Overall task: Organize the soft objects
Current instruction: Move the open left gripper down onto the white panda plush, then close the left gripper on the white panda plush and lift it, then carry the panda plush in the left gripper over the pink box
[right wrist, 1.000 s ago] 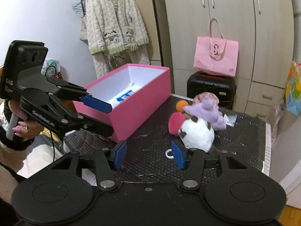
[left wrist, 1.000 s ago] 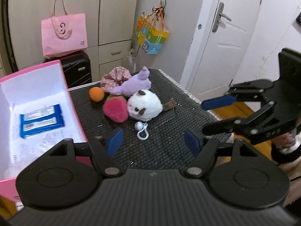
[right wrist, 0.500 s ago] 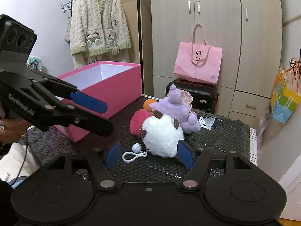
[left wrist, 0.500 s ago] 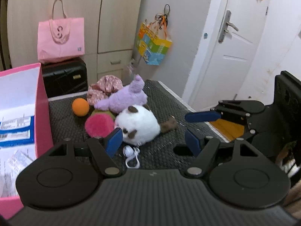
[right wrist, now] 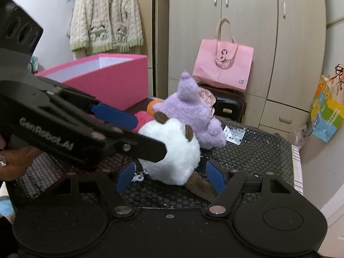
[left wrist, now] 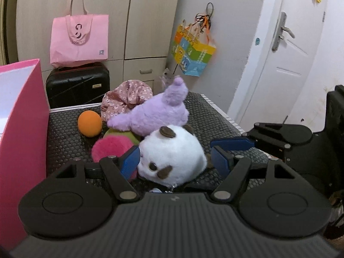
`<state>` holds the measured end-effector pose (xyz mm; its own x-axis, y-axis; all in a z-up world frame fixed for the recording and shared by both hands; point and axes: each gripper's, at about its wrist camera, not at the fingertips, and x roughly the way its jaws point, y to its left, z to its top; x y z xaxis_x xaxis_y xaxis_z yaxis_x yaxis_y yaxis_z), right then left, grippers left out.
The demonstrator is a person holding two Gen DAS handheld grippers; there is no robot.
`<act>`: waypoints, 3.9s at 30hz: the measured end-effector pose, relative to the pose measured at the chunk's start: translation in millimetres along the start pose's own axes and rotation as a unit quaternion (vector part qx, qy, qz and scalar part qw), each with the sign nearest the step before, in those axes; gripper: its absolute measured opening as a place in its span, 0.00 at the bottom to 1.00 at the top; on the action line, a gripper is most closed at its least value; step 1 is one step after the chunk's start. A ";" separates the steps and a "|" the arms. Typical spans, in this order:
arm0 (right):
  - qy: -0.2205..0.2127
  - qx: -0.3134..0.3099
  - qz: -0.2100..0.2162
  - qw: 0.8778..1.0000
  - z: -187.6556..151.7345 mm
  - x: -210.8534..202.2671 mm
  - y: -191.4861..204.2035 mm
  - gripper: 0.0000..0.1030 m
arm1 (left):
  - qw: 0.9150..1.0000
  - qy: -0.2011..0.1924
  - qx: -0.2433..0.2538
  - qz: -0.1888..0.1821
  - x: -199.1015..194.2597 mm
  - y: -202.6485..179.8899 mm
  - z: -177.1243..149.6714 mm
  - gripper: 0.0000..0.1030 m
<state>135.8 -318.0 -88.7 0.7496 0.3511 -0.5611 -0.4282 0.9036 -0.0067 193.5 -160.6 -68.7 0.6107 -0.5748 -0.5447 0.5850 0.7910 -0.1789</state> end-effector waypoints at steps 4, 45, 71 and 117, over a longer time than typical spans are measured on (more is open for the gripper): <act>0.013 0.001 0.015 1.000 2.6 9.3 -7.4 0.75 | 1.000 -0.002 -0.013 0.001 5.6 7.5 0.8 0.70; 0.046 0.121 0.088 0.988 -8.6 -10.1 1.6 0.60 | 0.996 0.057 -0.043 -0.050 -22.9 5.8 -26.9 0.68; 0.163 0.190 0.155 0.956 0.2 -34.3 54.5 0.57 | 0.970 0.228 -0.059 -0.065 -79.8 13.3 -21.9 0.66; 0.077 0.067 0.209 0.973 200.3 60.1 152.5 0.57 | 0.992 0.034 -0.119 0.038 -192.5 185.5 63.2 0.66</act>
<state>216.6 -110.0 42.4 0.4353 0.6627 -0.6093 -0.6011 0.7179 0.3513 218.2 83.6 54.7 0.6060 -0.5023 -0.6168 0.3908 0.8634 -0.3192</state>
